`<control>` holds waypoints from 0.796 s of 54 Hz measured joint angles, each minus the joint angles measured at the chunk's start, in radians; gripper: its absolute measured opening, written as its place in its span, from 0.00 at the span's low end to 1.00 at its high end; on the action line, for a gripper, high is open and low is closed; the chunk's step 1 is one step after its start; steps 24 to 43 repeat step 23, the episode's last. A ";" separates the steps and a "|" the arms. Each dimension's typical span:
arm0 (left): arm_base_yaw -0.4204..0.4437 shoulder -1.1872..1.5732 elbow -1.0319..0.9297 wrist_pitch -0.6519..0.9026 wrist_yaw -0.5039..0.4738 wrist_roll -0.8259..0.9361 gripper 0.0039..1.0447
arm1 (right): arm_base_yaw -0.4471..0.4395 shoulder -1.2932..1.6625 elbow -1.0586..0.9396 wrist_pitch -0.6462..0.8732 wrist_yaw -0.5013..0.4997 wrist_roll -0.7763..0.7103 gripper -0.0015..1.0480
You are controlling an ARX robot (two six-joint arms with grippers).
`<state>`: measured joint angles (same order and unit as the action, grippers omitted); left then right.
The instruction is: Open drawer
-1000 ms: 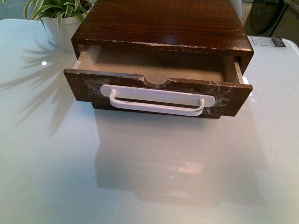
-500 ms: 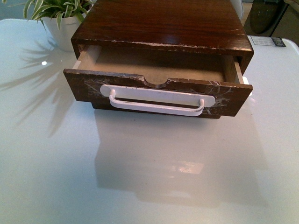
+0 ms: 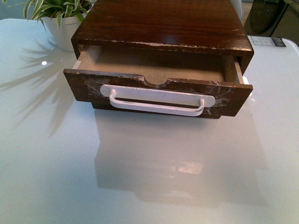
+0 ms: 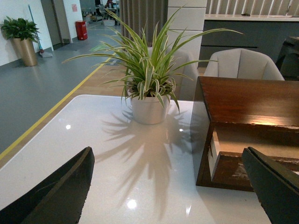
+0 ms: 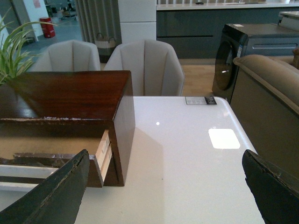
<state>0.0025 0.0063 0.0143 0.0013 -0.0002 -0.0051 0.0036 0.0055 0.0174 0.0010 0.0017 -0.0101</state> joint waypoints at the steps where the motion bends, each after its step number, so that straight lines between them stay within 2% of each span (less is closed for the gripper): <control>1: 0.000 0.000 0.000 0.000 0.000 0.000 0.92 | 0.000 0.000 0.000 0.000 0.000 0.000 0.91; 43: 0.000 0.000 0.000 0.000 0.000 0.000 0.92 | 0.000 0.000 0.000 0.000 0.000 0.000 0.91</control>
